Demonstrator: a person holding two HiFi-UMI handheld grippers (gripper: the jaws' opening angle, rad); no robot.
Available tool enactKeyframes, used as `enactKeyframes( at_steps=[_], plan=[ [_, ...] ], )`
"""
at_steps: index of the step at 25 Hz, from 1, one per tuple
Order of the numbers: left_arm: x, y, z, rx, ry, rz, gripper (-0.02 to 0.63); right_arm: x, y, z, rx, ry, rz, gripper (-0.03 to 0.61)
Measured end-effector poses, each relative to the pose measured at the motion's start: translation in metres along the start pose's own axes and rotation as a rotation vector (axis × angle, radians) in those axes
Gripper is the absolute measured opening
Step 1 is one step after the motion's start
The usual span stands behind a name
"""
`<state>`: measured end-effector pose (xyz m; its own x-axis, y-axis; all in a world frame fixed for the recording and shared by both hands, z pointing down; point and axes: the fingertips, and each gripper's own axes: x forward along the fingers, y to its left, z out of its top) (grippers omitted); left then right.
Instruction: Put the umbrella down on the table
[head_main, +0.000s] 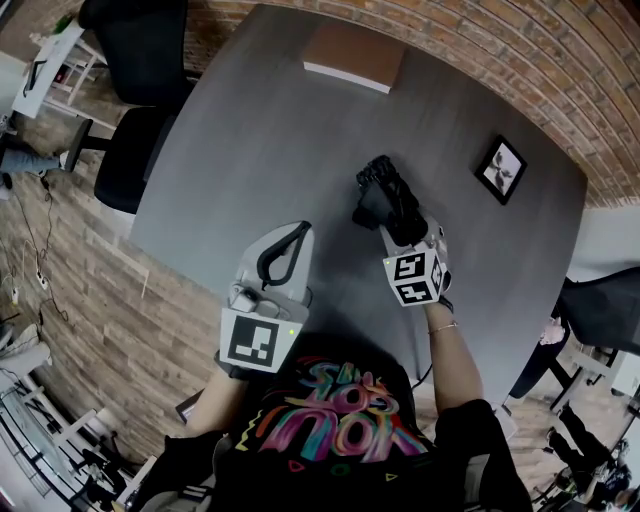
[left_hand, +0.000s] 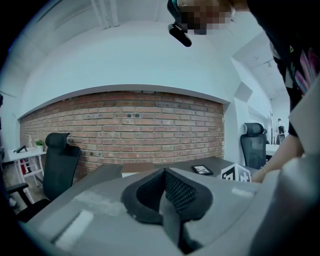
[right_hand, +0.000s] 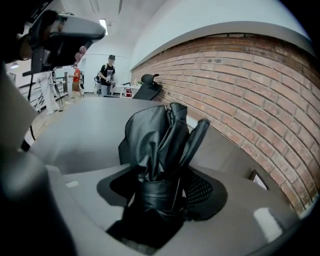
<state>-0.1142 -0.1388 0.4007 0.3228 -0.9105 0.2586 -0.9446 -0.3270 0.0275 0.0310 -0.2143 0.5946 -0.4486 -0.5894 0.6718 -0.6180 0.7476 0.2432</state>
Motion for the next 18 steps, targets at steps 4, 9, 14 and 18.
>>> enactKeyframes(
  at_steps=[4,9,14,18],
  plan=[
    [0.000,-0.001,-0.001,-0.006,0.000,-0.003,0.000,0.008,0.002,-0.006,0.003,0.039,0.015,0.272],
    [-0.003,0.001,-0.003,-0.009,-0.001,-0.005,0.000,0.014,0.005,-0.010,0.020,0.069,0.040,0.276],
    [-0.004,-0.002,-0.002,-0.011,-0.005,-0.014,0.000,0.016,0.006,-0.012,-0.005,0.084,0.017,0.275],
    [-0.006,-0.004,0.000,-0.006,-0.016,-0.020,0.000,0.017,0.005,-0.015,0.006,0.101,0.024,0.276]
  ],
)
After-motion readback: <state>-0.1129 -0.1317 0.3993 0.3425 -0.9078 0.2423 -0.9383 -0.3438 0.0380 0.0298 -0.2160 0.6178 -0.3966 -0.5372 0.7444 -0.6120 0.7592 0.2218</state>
